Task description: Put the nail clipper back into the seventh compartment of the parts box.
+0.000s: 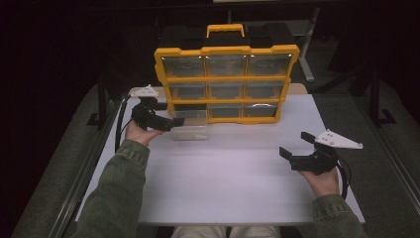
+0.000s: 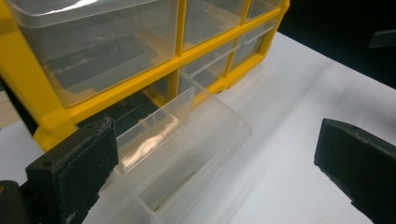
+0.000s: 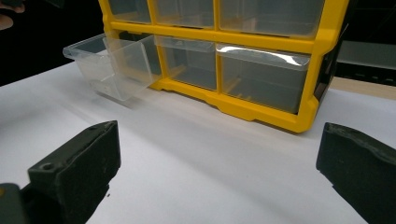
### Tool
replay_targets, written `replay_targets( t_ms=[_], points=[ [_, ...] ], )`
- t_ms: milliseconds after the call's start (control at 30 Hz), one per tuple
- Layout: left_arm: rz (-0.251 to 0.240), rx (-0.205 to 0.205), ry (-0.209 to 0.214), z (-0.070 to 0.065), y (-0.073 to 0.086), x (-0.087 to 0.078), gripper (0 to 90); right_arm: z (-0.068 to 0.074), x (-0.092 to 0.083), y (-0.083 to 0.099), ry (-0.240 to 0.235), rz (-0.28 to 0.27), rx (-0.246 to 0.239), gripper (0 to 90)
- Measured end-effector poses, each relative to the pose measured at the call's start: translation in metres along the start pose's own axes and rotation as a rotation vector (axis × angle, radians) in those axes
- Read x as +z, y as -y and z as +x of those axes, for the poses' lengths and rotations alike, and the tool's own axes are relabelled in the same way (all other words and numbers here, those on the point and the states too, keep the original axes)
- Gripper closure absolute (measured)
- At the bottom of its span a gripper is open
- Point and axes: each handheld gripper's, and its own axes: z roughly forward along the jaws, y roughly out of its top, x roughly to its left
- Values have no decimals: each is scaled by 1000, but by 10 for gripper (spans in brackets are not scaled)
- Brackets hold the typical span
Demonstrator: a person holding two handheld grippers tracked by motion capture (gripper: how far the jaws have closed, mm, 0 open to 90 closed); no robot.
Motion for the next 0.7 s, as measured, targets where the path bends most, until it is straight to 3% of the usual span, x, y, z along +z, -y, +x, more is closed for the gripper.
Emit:
replay_targets(
  t_ms=[200,400,700],
  points=[
    [-9,-13,-17,3,10,-7,0,0,0,1,2,2,-1,0],
    [-34,-29,-3,2,20,-13,0,0,0,1,2,5,-2,0],
    [-32,-20,-7,-1,31,-20,0,0,0,1,2,6,-1,0]
  ],
)
